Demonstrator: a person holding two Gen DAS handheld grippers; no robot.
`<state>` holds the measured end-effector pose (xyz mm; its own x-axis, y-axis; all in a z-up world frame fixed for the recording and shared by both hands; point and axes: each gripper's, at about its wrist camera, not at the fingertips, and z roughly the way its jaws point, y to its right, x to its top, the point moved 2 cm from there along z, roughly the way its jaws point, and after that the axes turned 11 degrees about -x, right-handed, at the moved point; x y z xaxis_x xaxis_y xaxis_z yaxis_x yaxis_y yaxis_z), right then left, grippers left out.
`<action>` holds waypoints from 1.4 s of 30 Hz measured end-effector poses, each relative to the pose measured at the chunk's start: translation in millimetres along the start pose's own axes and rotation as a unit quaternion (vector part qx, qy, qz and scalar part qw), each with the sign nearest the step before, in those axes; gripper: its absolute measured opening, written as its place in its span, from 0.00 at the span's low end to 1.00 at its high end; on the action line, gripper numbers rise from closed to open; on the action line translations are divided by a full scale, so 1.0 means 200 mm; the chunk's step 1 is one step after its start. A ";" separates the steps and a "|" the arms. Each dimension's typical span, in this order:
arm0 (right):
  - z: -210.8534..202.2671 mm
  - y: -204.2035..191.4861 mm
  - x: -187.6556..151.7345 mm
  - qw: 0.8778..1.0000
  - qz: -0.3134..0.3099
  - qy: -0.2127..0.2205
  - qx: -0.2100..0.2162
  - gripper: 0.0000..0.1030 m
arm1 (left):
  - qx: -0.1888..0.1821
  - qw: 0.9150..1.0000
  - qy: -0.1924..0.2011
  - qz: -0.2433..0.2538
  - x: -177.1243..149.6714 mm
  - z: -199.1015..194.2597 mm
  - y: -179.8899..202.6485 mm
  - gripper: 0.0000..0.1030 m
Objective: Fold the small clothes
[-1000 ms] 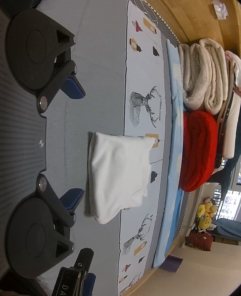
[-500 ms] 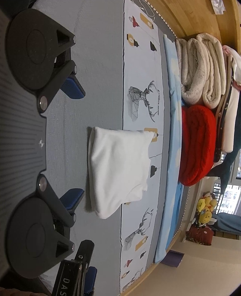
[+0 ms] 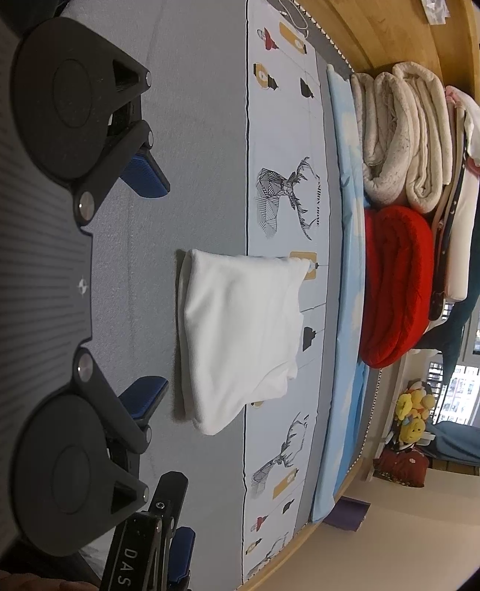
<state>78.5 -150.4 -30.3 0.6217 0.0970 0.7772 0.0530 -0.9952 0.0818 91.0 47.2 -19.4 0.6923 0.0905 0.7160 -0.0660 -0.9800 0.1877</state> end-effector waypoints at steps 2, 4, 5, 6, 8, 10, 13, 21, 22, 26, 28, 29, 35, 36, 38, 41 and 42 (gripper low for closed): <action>0.00 0.00 0.00 1.000 0.000 0.000 0.000 0.78 | 0.000 1.000 -0.001 0.000 0.00 0.00 0.00 1.00; 0.00 0.00 0.00 1.000 0.002 -0.001 0.000 0.78 | -0.001 1.000 -0.001 0.001 0.00 0.00 0.01 1.00; 0.00 0.00 0.00 1.000 0.002 -0.001 0.000 0.78 | -0.002 1.000 -0.001 0.001 0.00 0.01 0.01 1.00; 0.00 0.00 0.00 1.000 0.002 -0.001 0.000 0.78 | -0.003 1.000 -0.001 0.002 0.00 0.01 0.01 1.00; 0.00 0.00 0.00 1.000 0.002 -0.001 0.001 0.79 | -0.004 1.000 -0.001 0.003 0.00 0.01 0.01 1.00; 0.00 -0.01 0.00 1.000 0.001 0.000 0.002 0.79 | -0.005 1.000 -0.002 0.003 0.00 0.01 0.01 1.00; 0.00 -0.01 0.00 1.000 0.001 0.001 0.003 0.79 | -0.006 1.000 -0.001 0.003 0.00 0.01 0.01 1.00; -0.01 -0.01 0.00 1.000 0.001 0.000 0.005 0.79 | -0.008 1.000 0.000 0.003 0.00 0.01 0.02 1.00; -0.01 -0.01 0.00 1.000 0.001 0.000 0.005 0.79 | -0.008 1.000 0.000 0.003 0.00 0.01 0.02 1.00; -0.01 -0.01 0.00 1.000 0.002 0.000 0.005 0.79 | -0.009 1.000 0.000 0.004 -0.01 0.01 0.02 1.00; -0.01 -0.01 0.00 1.000 0.002 0.000 0.006 0.79 | -0.010 1.000 0.001 0.004 0.00 0.01 0.02 1.00; -0.01 -0.01 0.00 1.000 0.001 0.000 0.005 0.79 | -0.010 1.000 0.001 0.003 -0.01 0.01 0.02 1.00; -0.01 -0.01 0.00 1.000 0.002 0.000 0.005 0.79 | -0.011 1.000 0.000 0.002 0.00 0.01 0.02 1.00; -0.01 -0.01 0.00 1.000 0.002 0.000 0.005 0.79 | -0.012 1.000 0.000 0.002 0.00 0.01 0.03 1.00; -0.01 -0.01 0.00 1.000 0.002 0.000 0.005 0.79 | -0.011 1.000 0.000 0.002 0.00 0.01 0.02 1.00; -0.01 -0.01 0.00 1.000 0.002 -0.001 0.005 0.79 | -0.012 1.000 0.000 0.002 0.00 0.01 0.03 1.00; -0.01 -0.01 0.00 1.000 0.002 -0.001 0.005 0.79 | -0.012 1.000 0.000 0.002 0.00 0.01 0.03 1.00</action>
<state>76.6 -148.7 -29.0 0.6228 0.0930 0.7768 0.0587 -0.9957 0.0722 91.4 41.9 -20.3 0.6914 0.0868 0.7172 -0.0853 -0.9760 0.2005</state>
